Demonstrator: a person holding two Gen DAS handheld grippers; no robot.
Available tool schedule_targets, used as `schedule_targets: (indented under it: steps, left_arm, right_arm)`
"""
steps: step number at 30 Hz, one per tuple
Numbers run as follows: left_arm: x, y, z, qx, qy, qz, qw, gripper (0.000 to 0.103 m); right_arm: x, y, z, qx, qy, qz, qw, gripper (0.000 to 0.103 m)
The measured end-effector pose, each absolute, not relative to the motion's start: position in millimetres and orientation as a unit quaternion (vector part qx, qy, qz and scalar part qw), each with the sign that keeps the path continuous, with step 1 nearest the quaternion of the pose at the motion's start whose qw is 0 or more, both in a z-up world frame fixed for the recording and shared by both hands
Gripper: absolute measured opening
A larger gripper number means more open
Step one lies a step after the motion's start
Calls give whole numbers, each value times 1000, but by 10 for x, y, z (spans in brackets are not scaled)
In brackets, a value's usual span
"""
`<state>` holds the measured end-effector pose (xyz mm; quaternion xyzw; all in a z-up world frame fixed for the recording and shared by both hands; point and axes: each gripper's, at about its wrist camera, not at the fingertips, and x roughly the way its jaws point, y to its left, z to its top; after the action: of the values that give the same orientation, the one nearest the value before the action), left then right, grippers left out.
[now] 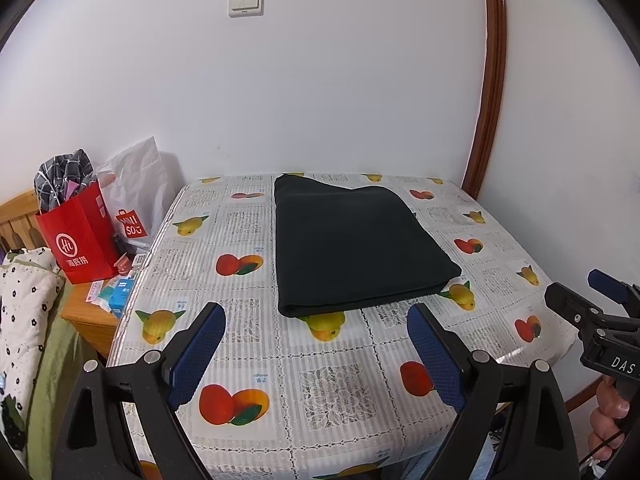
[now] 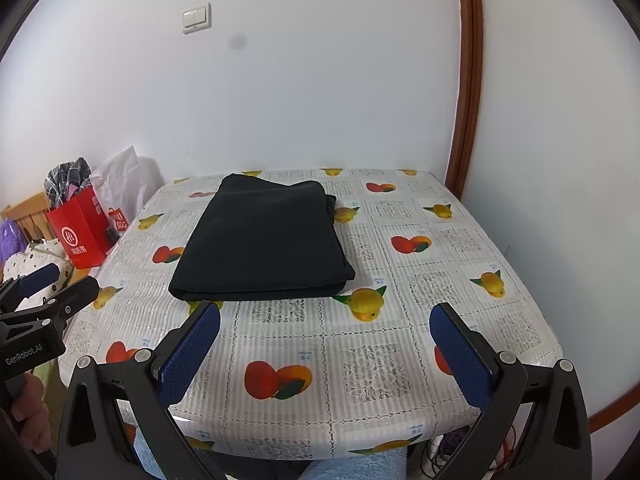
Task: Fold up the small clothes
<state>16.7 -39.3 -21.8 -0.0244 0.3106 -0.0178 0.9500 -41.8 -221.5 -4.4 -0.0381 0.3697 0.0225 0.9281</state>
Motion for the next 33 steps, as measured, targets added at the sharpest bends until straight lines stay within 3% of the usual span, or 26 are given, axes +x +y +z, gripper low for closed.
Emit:
schedule_targets:
  steps: [33]
  left_arm:
    - [175, -311, -231, -35, 317, -4, 948, 92]
  right_arm:
    - [-431, -2238, -46, -46, 369, 5, 928, 103]
